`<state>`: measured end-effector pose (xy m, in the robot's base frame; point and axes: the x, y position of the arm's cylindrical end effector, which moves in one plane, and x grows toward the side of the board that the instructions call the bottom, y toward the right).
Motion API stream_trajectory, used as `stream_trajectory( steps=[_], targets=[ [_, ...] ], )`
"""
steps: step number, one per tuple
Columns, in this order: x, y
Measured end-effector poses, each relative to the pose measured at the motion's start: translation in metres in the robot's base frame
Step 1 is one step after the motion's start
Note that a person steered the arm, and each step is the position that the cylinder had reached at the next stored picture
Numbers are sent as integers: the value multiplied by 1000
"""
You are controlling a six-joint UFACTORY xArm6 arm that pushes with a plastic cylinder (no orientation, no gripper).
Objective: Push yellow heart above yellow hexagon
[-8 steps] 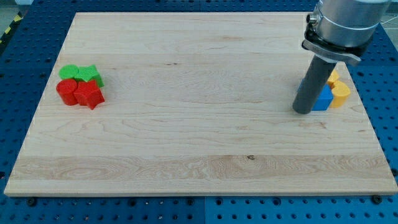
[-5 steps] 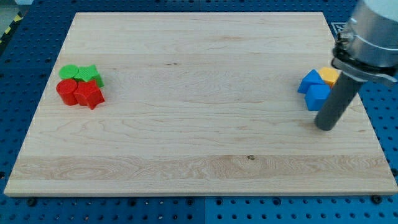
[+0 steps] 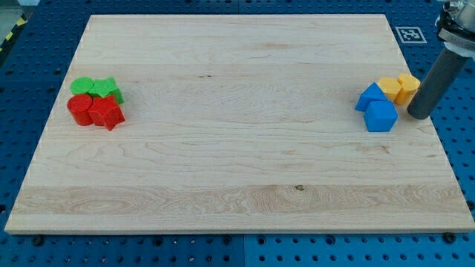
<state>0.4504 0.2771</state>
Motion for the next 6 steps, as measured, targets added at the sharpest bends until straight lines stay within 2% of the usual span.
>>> stream_trajectory(
  steps=[1,3,6],
  targets=[
    [0,8],
    [-67,13],
    [-79,13]
  ],
)
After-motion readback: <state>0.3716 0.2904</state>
